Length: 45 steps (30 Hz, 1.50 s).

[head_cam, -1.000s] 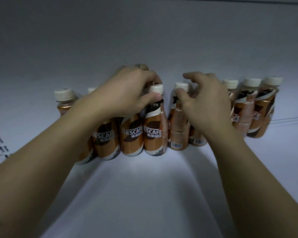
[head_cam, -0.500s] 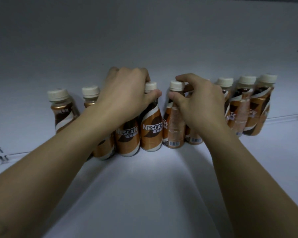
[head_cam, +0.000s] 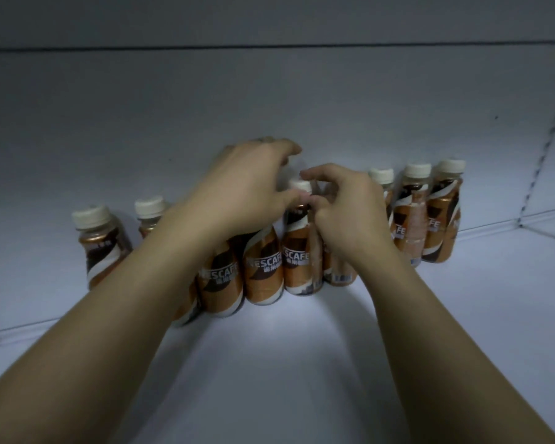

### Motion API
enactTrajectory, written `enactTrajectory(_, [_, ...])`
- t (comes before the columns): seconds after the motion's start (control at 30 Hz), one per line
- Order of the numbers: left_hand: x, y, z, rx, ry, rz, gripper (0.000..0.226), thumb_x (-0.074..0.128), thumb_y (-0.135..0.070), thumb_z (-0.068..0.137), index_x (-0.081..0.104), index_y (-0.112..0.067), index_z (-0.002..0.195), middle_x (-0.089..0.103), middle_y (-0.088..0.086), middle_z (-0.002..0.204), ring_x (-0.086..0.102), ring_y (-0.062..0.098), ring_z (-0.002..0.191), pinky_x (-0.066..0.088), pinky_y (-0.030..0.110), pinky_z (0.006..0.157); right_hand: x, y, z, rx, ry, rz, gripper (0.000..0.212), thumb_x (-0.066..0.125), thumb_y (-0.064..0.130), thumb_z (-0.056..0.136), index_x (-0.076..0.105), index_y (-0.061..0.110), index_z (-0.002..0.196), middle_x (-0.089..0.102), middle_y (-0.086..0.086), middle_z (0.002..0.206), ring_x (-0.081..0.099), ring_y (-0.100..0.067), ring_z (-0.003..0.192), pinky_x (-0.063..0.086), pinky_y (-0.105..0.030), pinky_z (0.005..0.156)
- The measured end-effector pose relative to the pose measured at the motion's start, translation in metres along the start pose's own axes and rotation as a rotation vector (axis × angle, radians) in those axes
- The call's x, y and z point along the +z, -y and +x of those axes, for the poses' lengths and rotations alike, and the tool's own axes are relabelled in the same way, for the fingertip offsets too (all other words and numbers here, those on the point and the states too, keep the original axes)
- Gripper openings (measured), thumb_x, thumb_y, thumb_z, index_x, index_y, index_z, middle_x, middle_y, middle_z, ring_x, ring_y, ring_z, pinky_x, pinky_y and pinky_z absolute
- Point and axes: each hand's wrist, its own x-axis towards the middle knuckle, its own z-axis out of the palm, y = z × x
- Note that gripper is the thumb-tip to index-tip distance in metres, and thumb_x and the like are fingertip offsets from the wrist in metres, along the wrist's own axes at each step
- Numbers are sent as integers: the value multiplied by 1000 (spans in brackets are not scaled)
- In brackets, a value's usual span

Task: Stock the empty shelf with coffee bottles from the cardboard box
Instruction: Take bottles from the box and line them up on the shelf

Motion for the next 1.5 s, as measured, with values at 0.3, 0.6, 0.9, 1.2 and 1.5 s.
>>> enactTrajectory(0.3, [15, -9, 31, -55, 134, -55, 33, 76, -32, 74, 66, -26, 105, 66, 1, 106, 59, 20, 88, 47, 31, 71, -23, -19, 11, 157, -225, -63, 23, 59, 27, 88, 65, 25, 109, 69, 5, 104, 64, -13, 95, 54, -32, 79])
enactTrajectory(0.6, [25, -14, 29, -150, 41, -146, 30, 77, -37, 73, 70, -20, 96, 66, 0, 89, 59, 15, 75, 44, 25, 55, -13, -29, 6, 165, -147, -174, 54, 71, 55, 74, 61, 24, 117, 70, 7, 107, 63, -12, 95, 46, -27, 70])
enactTrajectory(0.9, [27, -16, 29, -206, 18, -147, 29, 78, -34, 73, 71, -19, 97, 67, 1, 92, 59, 17, 75, 44, 26, 57, -15, -31, 7, 161, -121, -71, 45, 70, 36, 82, 58, 27, 125, 71, 8, 110, 64, -8, 94, 43, -22, 69])
enactTrajectory(1.2, [27, -18, 29, -214, 46, -110, 28, 75, -36, 76, 66, -22, 98, 65, 0, 90, 60, 17, 74, 48, 29, 60, -25, -35, 11, 161, 9, 12, 41, 65, 18, 88, 55, 25, 128, 68, 2, 119, 63, -13, 108, 51, -36, 92])
enactTrajectory(1.5, [25, -23, 27, -226, 43, -108, 30, 75, -37, 75, 69, -17, 97, 67, 3, 89, 62, 19, 76, 52, 32, 64, -23, -26, 12, 82, -109, -221, 60, 74, 48, 75, 61, 19, 125, 70, -2, 113, 64, -17, 101, 48, -29, 81])
